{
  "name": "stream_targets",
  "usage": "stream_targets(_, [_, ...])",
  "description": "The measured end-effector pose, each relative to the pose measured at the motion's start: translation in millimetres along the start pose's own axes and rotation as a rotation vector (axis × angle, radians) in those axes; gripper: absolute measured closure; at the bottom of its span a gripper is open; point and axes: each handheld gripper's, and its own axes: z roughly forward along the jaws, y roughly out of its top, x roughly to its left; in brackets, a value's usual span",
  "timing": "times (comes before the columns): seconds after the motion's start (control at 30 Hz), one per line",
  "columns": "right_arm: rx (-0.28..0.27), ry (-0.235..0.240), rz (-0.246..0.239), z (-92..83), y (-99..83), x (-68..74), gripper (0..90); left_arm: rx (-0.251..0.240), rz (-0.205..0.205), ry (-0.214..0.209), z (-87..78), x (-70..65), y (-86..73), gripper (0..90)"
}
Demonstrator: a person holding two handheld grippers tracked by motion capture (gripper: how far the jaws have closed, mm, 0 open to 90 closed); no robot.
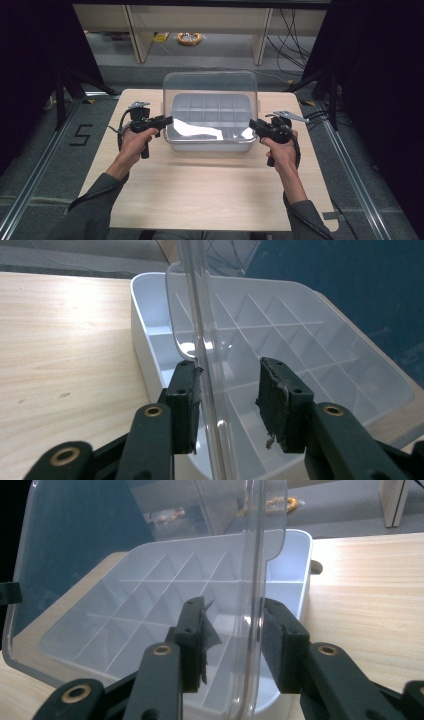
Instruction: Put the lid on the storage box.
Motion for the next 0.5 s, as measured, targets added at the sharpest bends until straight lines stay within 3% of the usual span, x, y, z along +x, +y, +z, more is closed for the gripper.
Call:
stream_targets(0.07, [0.018,-0.008,0.005,-0.6,1.7,-0.1,64.6,-0.007,-0.007,0.004,3.5,0.0,2.8,60.2])
stream_targets(0.1, [0.032,-0.028,0.041,-0.8,2.5,2.8,64.6,-0.008,-0.009,0.001,5.2,0.3,4.0,60.2])
stream_targets(0.13, [0.016,-0.019,0.012,1.5,2.8,-0.6,64.6,-0.008,-0.012,0.005,6.7,0.3,4.9,60.2])
stream_targets(0.17, [0.029,-0.019,0.060,1.1,3.7,2.3,64.5,-0.008,-0.015,0.008,8.5,0.5,5.4,60.1])
stream_targets(0.23, [0.008,-0.021,0.017,5.7,4.5,-3.1,64.5,-0.003,-0.025,0.007,12.3,2.1,5.8,59.8])
stream_targets(0.3, [0.012,-0.018,0.026,6.3,4.3,-3.0,64.5,0.005,-0.035,0.006,16.5,3.9,5.7,59.8])
stream_targets(0.33, [0.019,-0.037,0.000,7.5,4.6,-5.2,64.5,0.006,-0.040,0.008,18.8,4.8,5.4,59.7])
stream_targets(0.4, [0.036,-0.038,0.067,9.7,4.1,-2.2,64.3,0.014,-0.054,0.012,24.5,6.9,5.2,59.2])
stream_targets(0.47, [0.023,-0.033,0.069,11.8,3.6,-3.3,64.2,0.015,-0.060,0.013,25.8,7.8,5.3,59.0])
stream_targets(0.5, [0.049,-0.047,0.099,11.1,3.8,-1.3,64.2,0.015,-0.064,0.014,27.1,8.9,5.6,58.9])
